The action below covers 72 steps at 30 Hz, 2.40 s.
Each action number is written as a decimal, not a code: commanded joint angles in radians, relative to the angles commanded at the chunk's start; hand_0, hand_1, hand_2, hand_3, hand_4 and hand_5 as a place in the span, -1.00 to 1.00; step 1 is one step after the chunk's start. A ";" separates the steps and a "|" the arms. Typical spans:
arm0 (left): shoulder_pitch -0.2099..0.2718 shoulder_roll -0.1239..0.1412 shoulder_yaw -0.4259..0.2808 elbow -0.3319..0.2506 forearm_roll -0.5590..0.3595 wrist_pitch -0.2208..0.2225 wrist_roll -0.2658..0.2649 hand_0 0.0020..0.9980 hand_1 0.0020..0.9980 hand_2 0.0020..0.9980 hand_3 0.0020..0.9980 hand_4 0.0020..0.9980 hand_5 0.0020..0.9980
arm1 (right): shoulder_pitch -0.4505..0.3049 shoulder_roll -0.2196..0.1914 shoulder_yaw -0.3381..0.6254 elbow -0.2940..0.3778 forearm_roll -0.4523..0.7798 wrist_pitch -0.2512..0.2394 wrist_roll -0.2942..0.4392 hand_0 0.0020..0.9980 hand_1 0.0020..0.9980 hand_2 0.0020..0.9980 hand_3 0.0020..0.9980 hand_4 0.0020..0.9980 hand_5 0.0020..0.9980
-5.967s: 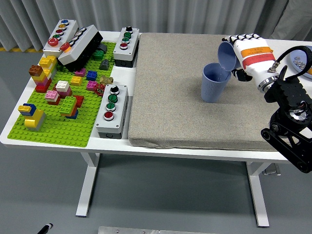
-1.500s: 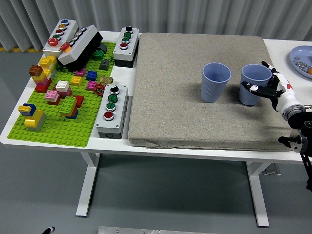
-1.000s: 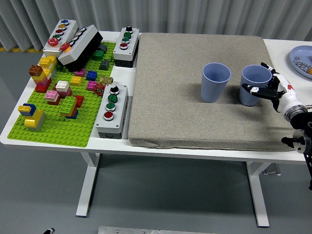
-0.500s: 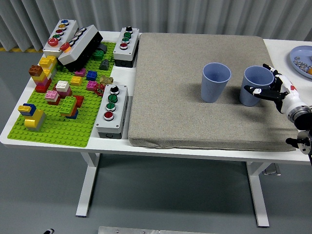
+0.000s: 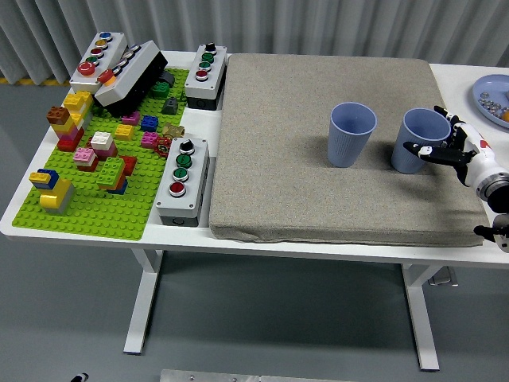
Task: Pick cup pour cup place
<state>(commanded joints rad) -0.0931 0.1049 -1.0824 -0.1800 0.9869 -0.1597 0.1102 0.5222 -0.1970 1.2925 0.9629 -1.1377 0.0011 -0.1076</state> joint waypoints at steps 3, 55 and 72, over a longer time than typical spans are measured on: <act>0.000 0.000 0.000 0.000 0.000 0.000 0.000 0.68 0.64 0.76 0.60 0.27 1.00 | -0.001 0.000 -0.001 0.002 0.000 0.000 -0.001 1.00 0.95 1.00 1.00 0.77 -0.44; 0.024 0.020 -0.061 0.000 0.026 0.006 0.004 0.68 0.64 0.76 0.59 0.27 1.00 | -0.152 -0.155 0.081 0.312 -0.046 0.023 -0.089 0.99 0.95 1.00 1.00 0.79 -0.39; -0.002 0.033 -0.073 0.000 0.035 0.011 0.000 0.68 0.64 0.76 0.59 0.27 1.00 | 0.059 -0.228 0.143 0.240 0.006 -0.059 -0.056 0.94 0.89 1.00 1.00 0.78 -0.32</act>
<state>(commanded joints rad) -0.0948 0.1374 -1.1551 -0.1800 1.0217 -0.1491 0.1101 0.5815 -0.4248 1.4359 1.2028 -1.1315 -0.0583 -0.1639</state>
